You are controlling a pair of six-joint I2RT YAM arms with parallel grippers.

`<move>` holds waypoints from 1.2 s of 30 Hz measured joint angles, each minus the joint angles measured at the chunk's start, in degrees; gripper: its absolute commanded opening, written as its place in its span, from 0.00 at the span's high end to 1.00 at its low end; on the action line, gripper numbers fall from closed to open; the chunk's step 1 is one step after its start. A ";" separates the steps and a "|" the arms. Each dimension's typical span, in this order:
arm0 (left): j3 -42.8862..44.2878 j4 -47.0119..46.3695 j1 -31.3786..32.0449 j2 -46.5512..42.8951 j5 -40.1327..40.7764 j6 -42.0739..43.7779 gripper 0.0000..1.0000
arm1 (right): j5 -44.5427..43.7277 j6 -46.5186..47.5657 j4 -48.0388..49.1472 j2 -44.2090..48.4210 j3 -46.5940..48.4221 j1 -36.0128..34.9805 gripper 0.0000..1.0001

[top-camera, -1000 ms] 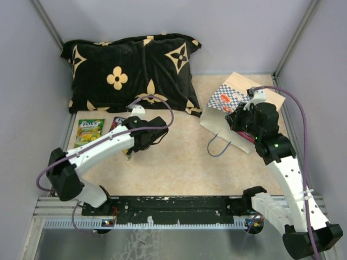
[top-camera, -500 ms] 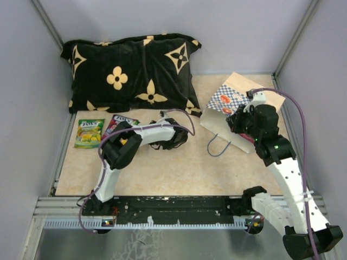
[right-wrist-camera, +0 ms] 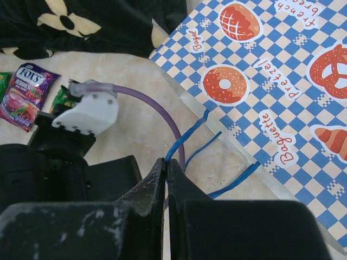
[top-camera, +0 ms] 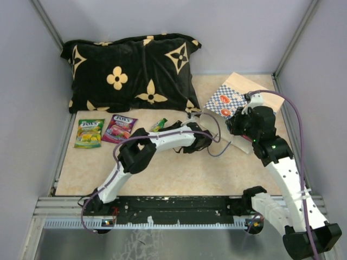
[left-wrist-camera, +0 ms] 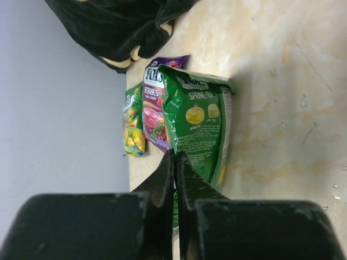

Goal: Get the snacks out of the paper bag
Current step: Place the snack at the center of the board.

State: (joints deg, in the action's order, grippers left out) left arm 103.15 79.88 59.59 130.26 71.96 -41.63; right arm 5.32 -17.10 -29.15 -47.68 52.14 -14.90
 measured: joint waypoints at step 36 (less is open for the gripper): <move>19.02 0.07 -8.59 17.88 -9.31 4.39 0.86 | -0.09 0.52 0.02 0.00 0.00 -0.02 1.00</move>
State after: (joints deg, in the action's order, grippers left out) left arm 122.17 79.94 51.00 148.14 62.65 -37.23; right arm 5.23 -16.58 -29.12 -47.68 52.14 -14.92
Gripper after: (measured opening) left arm 0.019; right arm 0.008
